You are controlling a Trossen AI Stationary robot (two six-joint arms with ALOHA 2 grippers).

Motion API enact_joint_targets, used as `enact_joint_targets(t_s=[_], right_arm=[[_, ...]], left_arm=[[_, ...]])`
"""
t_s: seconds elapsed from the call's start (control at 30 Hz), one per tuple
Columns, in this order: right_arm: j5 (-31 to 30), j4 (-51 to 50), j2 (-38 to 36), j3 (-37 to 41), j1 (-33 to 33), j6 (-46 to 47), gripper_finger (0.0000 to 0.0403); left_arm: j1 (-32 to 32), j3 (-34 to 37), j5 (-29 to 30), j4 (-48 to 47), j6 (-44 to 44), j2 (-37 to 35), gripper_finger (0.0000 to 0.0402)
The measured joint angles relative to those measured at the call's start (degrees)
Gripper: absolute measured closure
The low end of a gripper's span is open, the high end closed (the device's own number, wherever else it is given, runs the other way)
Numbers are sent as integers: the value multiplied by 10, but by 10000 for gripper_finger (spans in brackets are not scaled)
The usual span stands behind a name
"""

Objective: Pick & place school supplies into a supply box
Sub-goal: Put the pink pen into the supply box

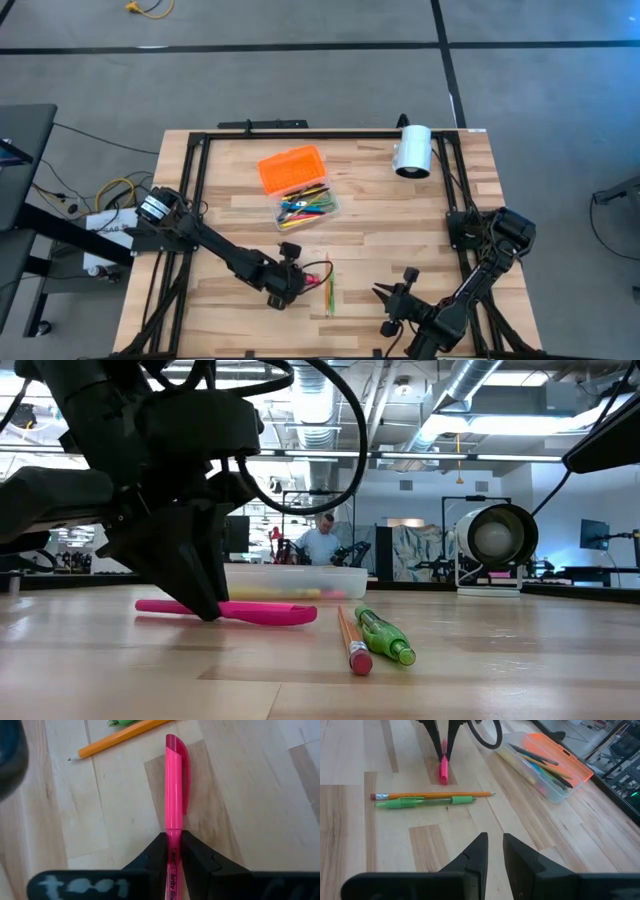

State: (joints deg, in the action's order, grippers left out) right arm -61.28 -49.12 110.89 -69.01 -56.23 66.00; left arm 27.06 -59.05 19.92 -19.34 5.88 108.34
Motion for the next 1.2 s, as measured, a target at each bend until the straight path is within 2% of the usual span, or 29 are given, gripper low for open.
enact_joint_targets(t_s=[0.27, 0.5, 0.73, 0.9, 1.1, 1.2], right_arm=[[3, 1, 0, 0, 0, 0, 349], [4, 2, 0, 0, 0, 0, 349], [4, 2, 0, 0, 0, 0, 349], [4, 2, 0, 0, 0, 0, 349], [4, 2, 0, 0, 0, 0, 349], [4, 2, 0, 0, 0, 0, 349]], left_arm=[[8, -37, 64, -71, -1, 4, 369], [9, -45, 83, -90, 7, 4, 369], [10, -46, 129, -88, 13, 2, 369], [10, -46, 197, -90, 19, 2, 369], [8, -50, 321, -99, 19, 1, 369], [-3, -60, 360, -110, 19, 1, 369]])
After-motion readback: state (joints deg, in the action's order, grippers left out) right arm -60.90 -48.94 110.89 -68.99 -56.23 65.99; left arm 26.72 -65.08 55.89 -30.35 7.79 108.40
